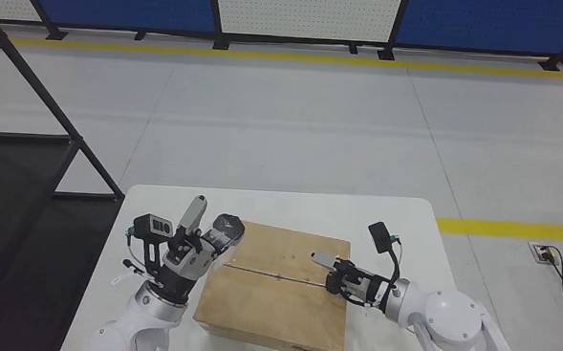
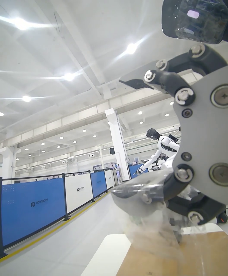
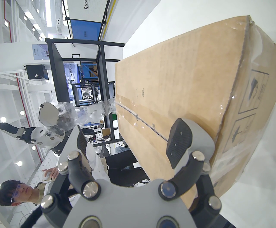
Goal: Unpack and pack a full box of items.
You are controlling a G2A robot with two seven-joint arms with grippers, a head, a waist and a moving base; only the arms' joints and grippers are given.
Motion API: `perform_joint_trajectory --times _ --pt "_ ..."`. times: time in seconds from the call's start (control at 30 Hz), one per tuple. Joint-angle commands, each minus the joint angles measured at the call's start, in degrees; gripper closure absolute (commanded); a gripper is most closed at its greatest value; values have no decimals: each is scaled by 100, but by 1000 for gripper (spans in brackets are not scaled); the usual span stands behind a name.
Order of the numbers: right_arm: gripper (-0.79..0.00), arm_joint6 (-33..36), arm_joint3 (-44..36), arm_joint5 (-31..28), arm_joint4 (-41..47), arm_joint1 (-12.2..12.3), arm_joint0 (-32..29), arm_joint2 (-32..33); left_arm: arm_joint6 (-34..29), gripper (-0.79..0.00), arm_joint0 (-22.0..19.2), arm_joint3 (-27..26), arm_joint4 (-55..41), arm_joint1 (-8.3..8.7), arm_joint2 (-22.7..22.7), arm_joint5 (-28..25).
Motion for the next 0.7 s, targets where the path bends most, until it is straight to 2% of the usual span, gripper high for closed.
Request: perform_joint_trajectory --times 0.0,0.67 --pt "-785 0 0 0 0 0 0 0 -31 -785 -45 50 -48 -11 44 59" --pt "-785 0 0 0 0 0 0 0 -183 -785 -250 135 -60 -104 452 224"
